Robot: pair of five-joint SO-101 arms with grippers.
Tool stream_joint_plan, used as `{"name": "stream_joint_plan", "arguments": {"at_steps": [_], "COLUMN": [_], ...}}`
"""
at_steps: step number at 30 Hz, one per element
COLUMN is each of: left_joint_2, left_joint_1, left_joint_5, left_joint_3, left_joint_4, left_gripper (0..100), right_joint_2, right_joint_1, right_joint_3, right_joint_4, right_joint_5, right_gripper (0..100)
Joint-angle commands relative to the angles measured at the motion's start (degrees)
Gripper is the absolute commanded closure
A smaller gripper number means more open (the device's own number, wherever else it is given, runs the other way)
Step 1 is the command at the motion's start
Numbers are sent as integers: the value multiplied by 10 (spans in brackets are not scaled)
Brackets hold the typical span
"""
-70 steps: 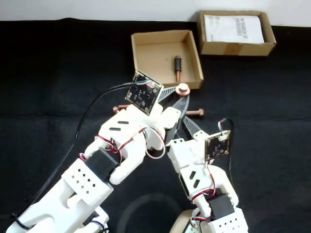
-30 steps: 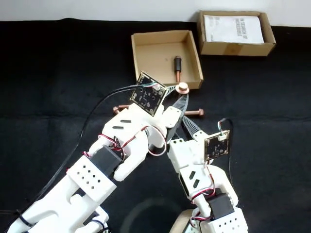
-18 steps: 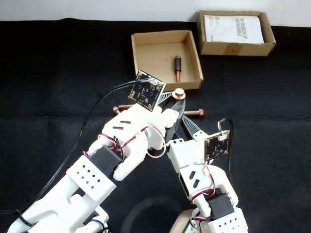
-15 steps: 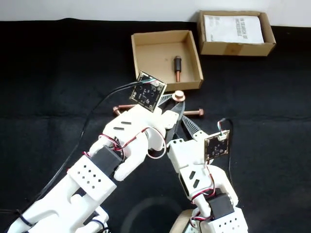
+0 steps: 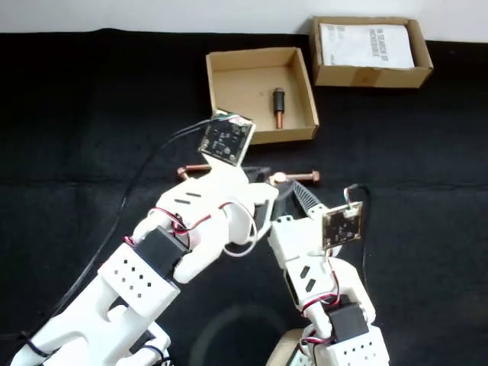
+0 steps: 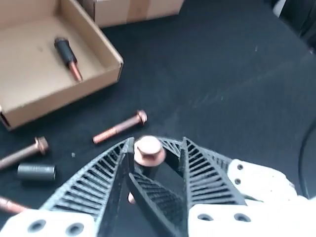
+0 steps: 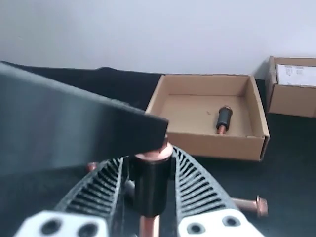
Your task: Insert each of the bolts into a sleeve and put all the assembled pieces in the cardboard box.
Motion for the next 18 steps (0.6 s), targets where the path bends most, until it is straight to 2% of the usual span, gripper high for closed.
{"name": "stream_joint_plan", "arguments": {"at_steps": [1, 11, 16, 18], "left_joint_2": [-2, -91, -158, -182], "left_joint_1": [10, 7, -23, -40], "left_joint_5": [4, 3, 3, 2], "left_joint_3": [-30, -32, -31, -29], "left_joint_4": [37, 90, 87, 89], "left_gripper": [839, 843, 992, 982], "right_joint_2": [-11, -11, -11, -11], "right_joint_1": [20, 21, 21, 21], "right_joint_3": [65, 70, 70, 70], "right_joint_4": [-15, -15, -15, -14], "right_joint_5": [13, 10, 10, 10], "right_gripper": [992, 992, 992, 992]}}
